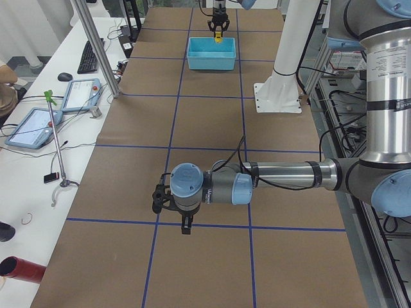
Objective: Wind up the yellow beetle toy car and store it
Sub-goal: 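Lift the held car with the right gripper and carry it over the bin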
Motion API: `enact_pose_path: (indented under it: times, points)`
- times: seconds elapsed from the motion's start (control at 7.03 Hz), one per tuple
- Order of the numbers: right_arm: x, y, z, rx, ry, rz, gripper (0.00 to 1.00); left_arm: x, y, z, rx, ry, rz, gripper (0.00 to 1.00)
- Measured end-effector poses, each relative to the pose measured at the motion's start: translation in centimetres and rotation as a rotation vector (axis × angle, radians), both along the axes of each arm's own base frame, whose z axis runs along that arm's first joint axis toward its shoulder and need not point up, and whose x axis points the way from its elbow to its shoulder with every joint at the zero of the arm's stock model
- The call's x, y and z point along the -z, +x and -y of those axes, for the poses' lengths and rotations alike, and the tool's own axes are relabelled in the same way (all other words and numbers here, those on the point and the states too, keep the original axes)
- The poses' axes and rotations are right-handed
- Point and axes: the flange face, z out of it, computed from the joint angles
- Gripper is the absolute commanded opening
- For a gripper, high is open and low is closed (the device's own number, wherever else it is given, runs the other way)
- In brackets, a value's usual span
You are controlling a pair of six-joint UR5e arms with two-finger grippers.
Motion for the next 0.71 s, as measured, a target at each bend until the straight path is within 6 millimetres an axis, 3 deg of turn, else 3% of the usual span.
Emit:
enact_pose_path:
  times: [0.43, 0.71]
  points:
    - [-7.3, -3.7, 2.5, 0.003, 0.004, 0.026, 0.0, 0.1, 0.0, 0.0, 0.0, 0.002, 0.0, 1.0]
    - [-9.3, -6.2, 2.1, 0.004, -0.027, 0.041, 0.0, 0.1, 0.0, 0.0, 0.0, 0.002, 0.0, 1.0]
